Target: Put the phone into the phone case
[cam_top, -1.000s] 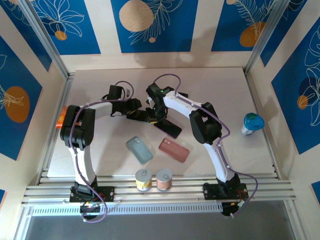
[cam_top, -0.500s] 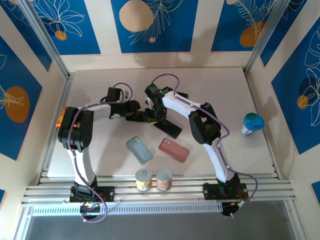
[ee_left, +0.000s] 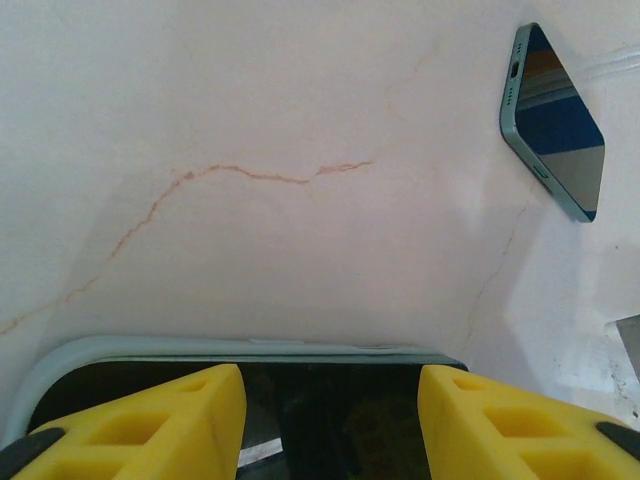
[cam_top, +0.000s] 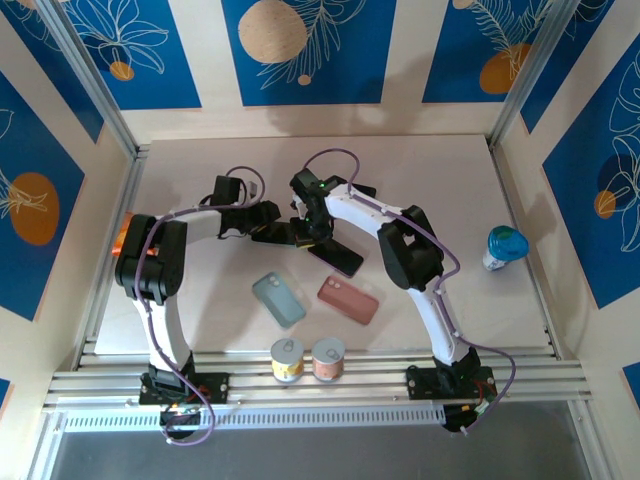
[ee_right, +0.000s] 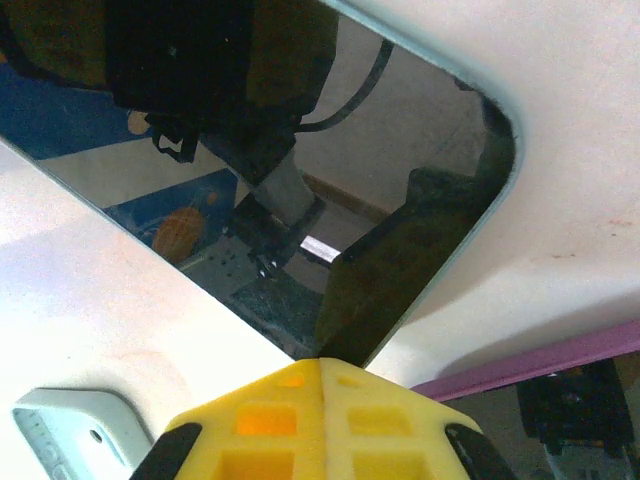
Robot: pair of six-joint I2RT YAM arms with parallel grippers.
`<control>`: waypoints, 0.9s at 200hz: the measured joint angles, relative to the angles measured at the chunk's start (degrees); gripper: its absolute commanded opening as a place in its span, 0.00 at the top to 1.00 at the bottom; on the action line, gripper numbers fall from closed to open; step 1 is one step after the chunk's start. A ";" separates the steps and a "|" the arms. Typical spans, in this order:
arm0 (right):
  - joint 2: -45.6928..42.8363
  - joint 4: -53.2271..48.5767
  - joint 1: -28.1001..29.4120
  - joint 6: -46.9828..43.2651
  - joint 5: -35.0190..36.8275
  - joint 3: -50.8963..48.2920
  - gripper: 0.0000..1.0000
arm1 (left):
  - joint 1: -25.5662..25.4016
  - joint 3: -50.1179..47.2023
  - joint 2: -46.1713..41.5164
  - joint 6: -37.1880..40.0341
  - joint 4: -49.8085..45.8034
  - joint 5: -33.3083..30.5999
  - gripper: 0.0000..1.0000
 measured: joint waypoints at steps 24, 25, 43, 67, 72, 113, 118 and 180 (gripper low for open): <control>-0.46 1.14 0.04 0.59 0.02 -1.18 1.00 | 0.02 -0.11 0.00 0.00 0.22 0.00 0.49; -0.48 1.20 0.07 0.61 0.00 -1.22 1.00 | 0.02 -0.11 0.00 0.00 0.22 0.00 0.49; -0.81 2.01 0.09 1.18 0.00 -2.01 1.00 | 0.04 -0.28 -0.02 0.00 0.50 0.02 0.49; -1.16 2.97 0.09 1.66 -0.07 -2.93 1.00 | 0.04 -0.63 -0.09 -0.04 1.07 0.04 0.49; -1.25 3.19 0.09 1.81 -0.07 -3.15 1.00 | 0.04 -0.68 -0.09 -0.04 1.14 0.04 0.49; -1.53 5.33 0.31 2.75 -0.31 -5.14 1.00 | 0.17 -1.14 -0.22 -0.17 1.90 0.44 0.49; -1.53 5.60 0.31 2.93 -0.31 -5.40 1.00 | 0.20 -1.22 -0.22 -0.20 2.08 0.46 0.49; -3.23 7.91 0.31 4.66 -0.57 -7.43 1.00 | 0.26 -1.40 -0.28 -0.20 2.56 0.68 0.49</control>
